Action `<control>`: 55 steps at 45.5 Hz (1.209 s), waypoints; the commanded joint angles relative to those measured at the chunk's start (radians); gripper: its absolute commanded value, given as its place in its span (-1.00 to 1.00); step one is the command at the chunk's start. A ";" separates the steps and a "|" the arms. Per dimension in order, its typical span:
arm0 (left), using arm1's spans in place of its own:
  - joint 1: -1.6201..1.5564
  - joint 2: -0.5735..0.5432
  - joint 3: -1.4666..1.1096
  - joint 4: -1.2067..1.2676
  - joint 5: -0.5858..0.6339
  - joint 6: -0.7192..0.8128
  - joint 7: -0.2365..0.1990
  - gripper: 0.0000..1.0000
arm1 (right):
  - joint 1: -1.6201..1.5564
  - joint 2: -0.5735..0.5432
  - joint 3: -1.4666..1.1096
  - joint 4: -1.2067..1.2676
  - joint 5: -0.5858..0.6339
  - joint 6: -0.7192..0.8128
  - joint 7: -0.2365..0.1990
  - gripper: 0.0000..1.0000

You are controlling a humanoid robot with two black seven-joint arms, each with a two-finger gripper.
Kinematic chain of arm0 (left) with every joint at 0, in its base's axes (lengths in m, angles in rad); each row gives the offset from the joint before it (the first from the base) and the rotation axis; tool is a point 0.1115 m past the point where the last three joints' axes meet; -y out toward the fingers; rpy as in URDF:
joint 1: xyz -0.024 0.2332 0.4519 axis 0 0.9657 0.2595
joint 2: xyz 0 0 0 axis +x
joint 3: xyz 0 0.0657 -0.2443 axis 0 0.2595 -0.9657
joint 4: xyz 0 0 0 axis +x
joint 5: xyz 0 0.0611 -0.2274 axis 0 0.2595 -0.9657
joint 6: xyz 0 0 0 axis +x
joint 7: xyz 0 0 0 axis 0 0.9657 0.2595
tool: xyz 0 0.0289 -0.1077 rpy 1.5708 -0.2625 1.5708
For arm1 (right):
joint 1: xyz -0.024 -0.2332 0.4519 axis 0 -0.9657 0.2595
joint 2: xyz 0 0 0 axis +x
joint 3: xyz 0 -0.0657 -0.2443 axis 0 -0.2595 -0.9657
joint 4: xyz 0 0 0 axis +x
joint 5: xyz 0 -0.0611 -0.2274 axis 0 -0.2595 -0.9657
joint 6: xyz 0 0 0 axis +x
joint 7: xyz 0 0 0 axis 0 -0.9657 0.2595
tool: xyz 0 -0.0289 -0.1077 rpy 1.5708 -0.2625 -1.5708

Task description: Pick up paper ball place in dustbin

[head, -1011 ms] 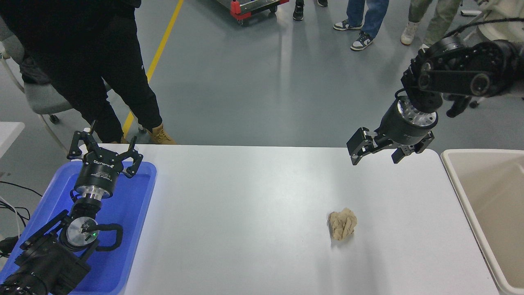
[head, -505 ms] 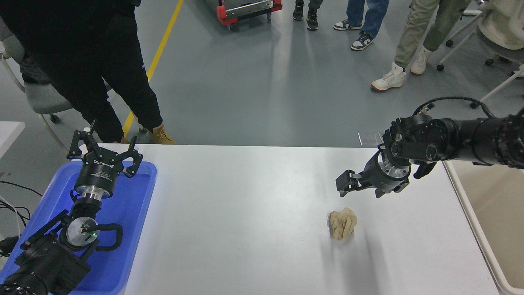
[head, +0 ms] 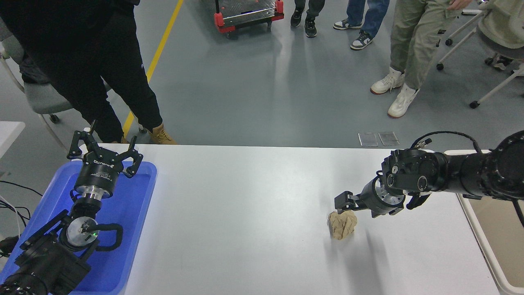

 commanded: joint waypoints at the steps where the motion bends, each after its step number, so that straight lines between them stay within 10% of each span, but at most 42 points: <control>1: 0.000 0.001 0.000 -0.001 0.000 0.000 0.000 1.00 | -0.027 0.000 0.019 -0.006 0.002 -0.015 0.000 1.00; 17: 0.000 0.001 0.000 -0.001 0.000 0.000 0.000 1.00 | -0.122 0.002 0.071 -0.038 -0.001 -0.139 0.002 0.83; 21: 0.000 -0.001 0.000 -0.001 0.000 0.000 0.000 1.00 | -0.128 0.002 0.079 -0.037 -0.008 -0.166 0.006 0.39; 25: 0.000 0.001 0.000 0.001 0.000 0.000 0.000 1.00 | -0.123 0.000 0.082 -0.034 -0.015 -0.164 0.009 -0.74; 27: 0.000 0.001 0.000 0.001 0.000 0.000 0.000 1.00 | -0.122 -0.001 0.080 -0.034 -0.020 -0.164 0.009 -1.00; 55: 0.000 -0.001 0.000 -0.001 0.000 0.000 0.000 1.00 | 0.205 -0.173 -0.001 0.071 -0.018 0.001 0.003 -1.00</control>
